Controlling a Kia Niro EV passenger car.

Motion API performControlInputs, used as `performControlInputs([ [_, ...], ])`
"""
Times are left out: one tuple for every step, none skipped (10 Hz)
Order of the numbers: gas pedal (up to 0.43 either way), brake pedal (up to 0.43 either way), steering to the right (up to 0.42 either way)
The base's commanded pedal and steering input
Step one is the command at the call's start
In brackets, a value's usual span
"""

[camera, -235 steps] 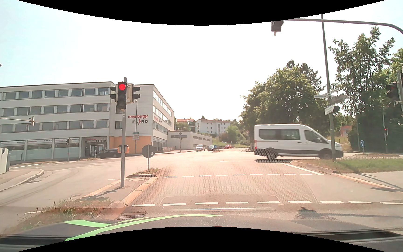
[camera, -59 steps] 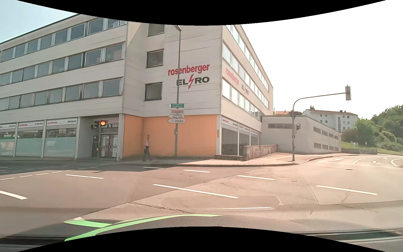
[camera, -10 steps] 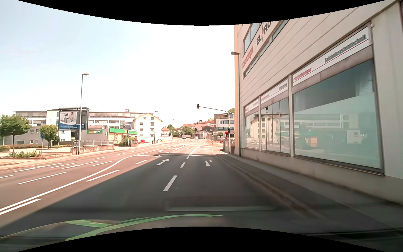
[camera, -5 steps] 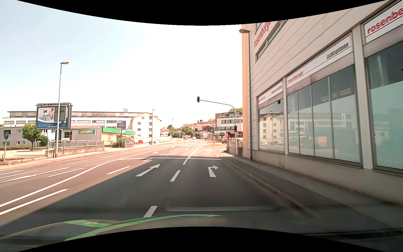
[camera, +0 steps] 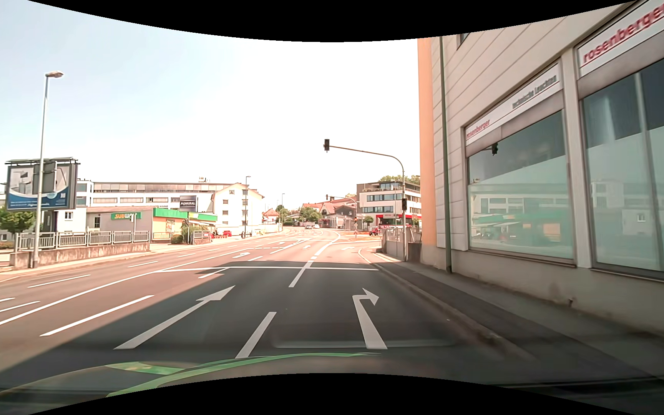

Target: Follow the waypoints while adhering to traffic rules and regulations

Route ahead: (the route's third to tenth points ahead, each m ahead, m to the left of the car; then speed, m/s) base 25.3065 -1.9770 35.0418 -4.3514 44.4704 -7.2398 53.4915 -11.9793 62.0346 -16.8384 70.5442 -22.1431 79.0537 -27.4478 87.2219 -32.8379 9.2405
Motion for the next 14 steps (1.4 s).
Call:
performControlInputs([
  [0.079, 0.000, -0.006],
  [0.079, 0.000, -0.006],
  [0.079, 0.000, -0.006],
  [0.067, 0.000, -0.006],
  [0.067, 0.000, -0.006],
  [0.059, 0.000, -0.006],
  [0.059, 0.000, -0.006],
  [0.059, 0.000, -0.006],
  [0.047, 0.000, -0.006],
  [0.047, 0.000, -0.006],
  [0.047, 0.000, -0.005],
  [0.020, 0.000, -0.003],
  [0.000, 0.000, -0.002],
  [0.000, 0.000, 0.000],
])
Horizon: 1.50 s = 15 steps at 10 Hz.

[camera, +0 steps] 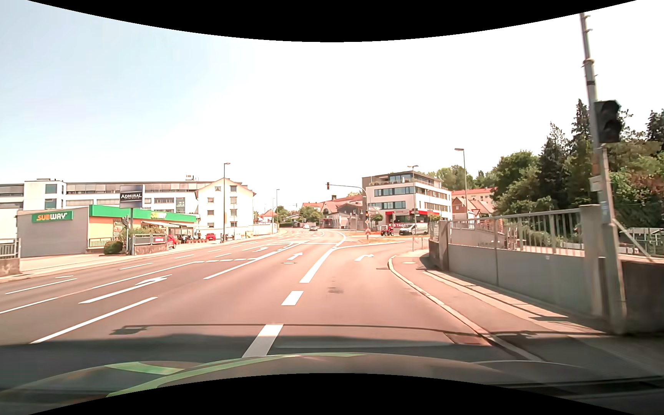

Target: Follow the waypoints while adhering to traffic rules and regulations

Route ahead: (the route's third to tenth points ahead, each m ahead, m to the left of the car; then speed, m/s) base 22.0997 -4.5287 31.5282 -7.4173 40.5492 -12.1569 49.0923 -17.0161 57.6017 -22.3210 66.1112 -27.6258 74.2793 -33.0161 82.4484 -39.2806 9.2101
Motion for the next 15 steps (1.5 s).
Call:
performControlInputs([
  [0.000, 0.000, 0.000],
  [0.000, 0.000, 0.002],
  [0.000, 0.000, 0.007],
  [0.000, 0.000, 0.012],
  [0.000, 0.000, 0.017],
  [0.000, 0.000, 0.019],
  [0.000, 0.000, 0.020],
  [0.000, 0.000, 0.025],
  [0.000, 0.000, 0.031],
  [0.000, 0.000, 0.038],
  [0.000, 0.000, 0.042],
  [0.000, 0.000, 0.045],
  [0.000, 0.000, 0.046],
  [0.008, 0.000, 0.047],
  [0.020, 0.000, 0.052],
])
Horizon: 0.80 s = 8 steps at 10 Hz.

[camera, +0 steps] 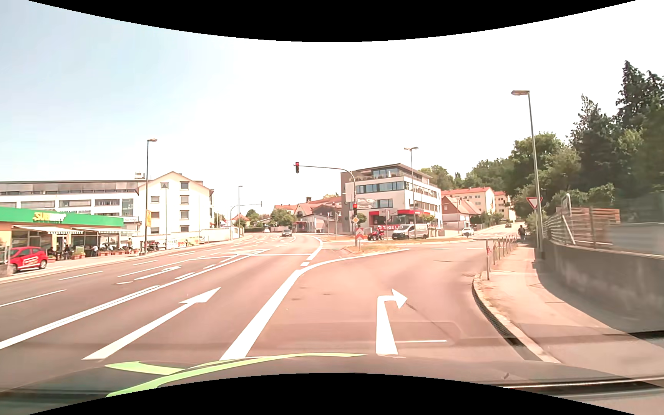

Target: Follow the waypoints while adhering to traffic rules and regulations

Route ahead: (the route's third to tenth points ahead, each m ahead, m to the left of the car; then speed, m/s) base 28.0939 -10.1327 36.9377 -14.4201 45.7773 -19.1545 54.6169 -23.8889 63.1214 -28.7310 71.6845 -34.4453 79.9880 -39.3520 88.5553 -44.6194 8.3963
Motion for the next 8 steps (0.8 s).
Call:
performControlInputs([
  [0.028, 0.000, 0.062],
  [0.047, 0.000, 0.071],
  [0.059, 0.000, 0.084],
  [0.067, 0.000, 0.095],
  [0.079, 0.000, 0.103],
  [0.079, 0.000, 0.109],
  [0.087, 0.000, 0.114],
  [0.098, 0.000, 0.116],
])
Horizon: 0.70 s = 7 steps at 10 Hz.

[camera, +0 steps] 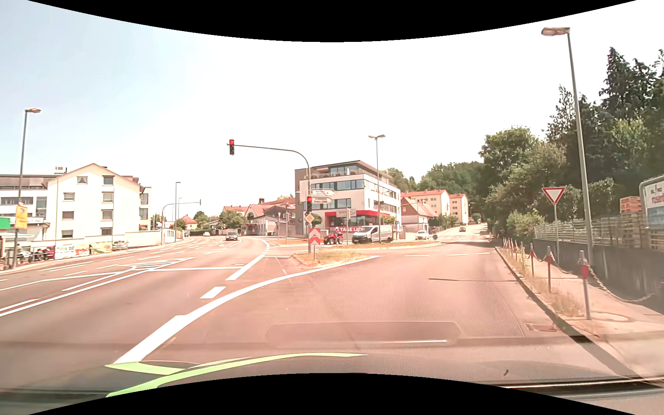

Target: Follow the waypoints while adhering to traffic rules and regulations

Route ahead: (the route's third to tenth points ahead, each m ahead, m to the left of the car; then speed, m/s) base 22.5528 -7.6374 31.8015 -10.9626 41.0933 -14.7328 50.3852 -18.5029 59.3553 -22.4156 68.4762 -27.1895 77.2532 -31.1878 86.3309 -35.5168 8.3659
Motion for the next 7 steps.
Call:
performControlInputs([
  [0.098, 0.000, 0.120],
  [0.110, 0.000, 0.124],
  [0.110, 0.000, 0.125],
  [0.118, 0.000, 0.126],
  [0.130, 0.000, 0.125],
  [0.130, 0.000, 0.125],
  [0.130, 0.000, 0.125],
])
